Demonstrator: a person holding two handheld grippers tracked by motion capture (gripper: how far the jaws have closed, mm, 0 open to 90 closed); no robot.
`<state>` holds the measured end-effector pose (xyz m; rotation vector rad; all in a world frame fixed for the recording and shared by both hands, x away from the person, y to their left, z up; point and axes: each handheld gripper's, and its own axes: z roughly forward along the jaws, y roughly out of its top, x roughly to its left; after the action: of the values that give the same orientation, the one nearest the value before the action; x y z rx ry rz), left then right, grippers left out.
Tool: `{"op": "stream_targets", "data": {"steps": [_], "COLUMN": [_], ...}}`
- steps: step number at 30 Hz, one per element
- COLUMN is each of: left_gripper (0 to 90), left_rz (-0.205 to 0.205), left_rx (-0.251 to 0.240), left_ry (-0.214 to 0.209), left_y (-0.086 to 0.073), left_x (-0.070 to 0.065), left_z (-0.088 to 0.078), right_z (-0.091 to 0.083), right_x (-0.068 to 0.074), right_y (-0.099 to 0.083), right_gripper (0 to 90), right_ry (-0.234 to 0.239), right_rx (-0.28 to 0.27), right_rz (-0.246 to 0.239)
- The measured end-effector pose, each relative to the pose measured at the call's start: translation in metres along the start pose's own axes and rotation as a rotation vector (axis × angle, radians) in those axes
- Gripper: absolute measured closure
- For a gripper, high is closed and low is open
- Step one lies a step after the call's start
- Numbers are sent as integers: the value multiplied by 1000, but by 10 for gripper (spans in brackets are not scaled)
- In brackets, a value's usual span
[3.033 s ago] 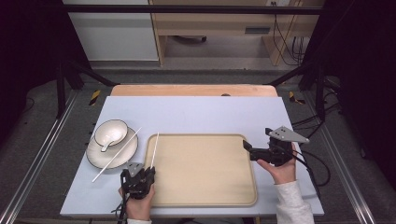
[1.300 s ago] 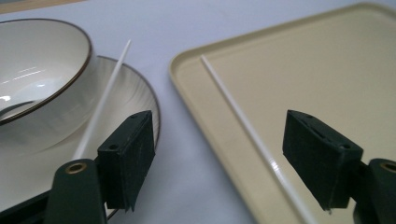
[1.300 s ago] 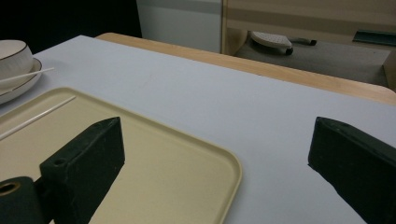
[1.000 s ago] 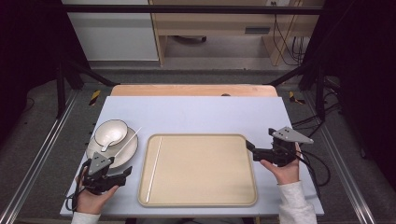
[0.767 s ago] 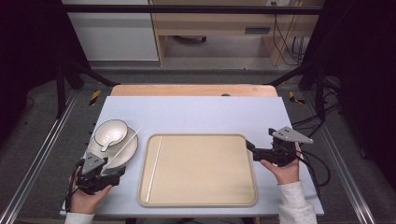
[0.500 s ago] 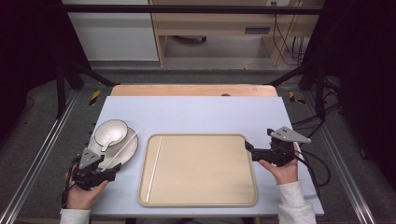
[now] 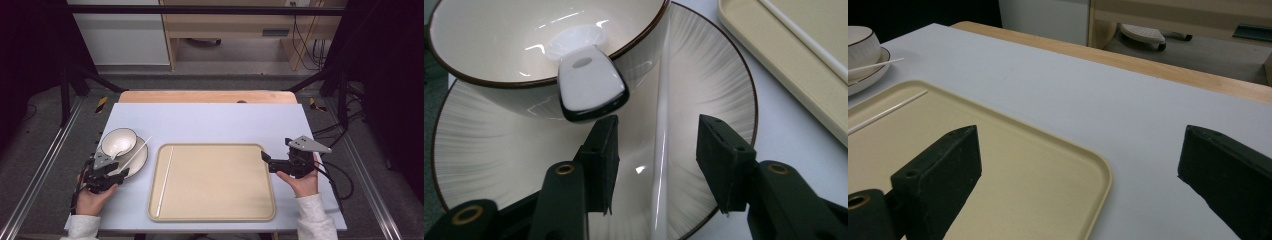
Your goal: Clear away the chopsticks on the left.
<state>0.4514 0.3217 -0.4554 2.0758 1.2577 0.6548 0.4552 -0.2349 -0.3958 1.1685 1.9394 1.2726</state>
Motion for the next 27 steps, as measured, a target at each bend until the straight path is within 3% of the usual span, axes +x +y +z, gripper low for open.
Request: {"op": "stream_targets", "data": {"steps": [20,27], "left_gripper": [792,828], "left_rz": [22,24], "left_rx": [71,76], "left_ry": [-15,-17], "left_y": [1,1], "left_x": [0,-1], "left_z": [10,9], "right_z": [1,1], "right_x": [0,1], "right_y": [0,0], "right_gripper": [41,41], "right_ry": [2,3], "right_rx": [6,6], "right_rz": [-2,-1]}}
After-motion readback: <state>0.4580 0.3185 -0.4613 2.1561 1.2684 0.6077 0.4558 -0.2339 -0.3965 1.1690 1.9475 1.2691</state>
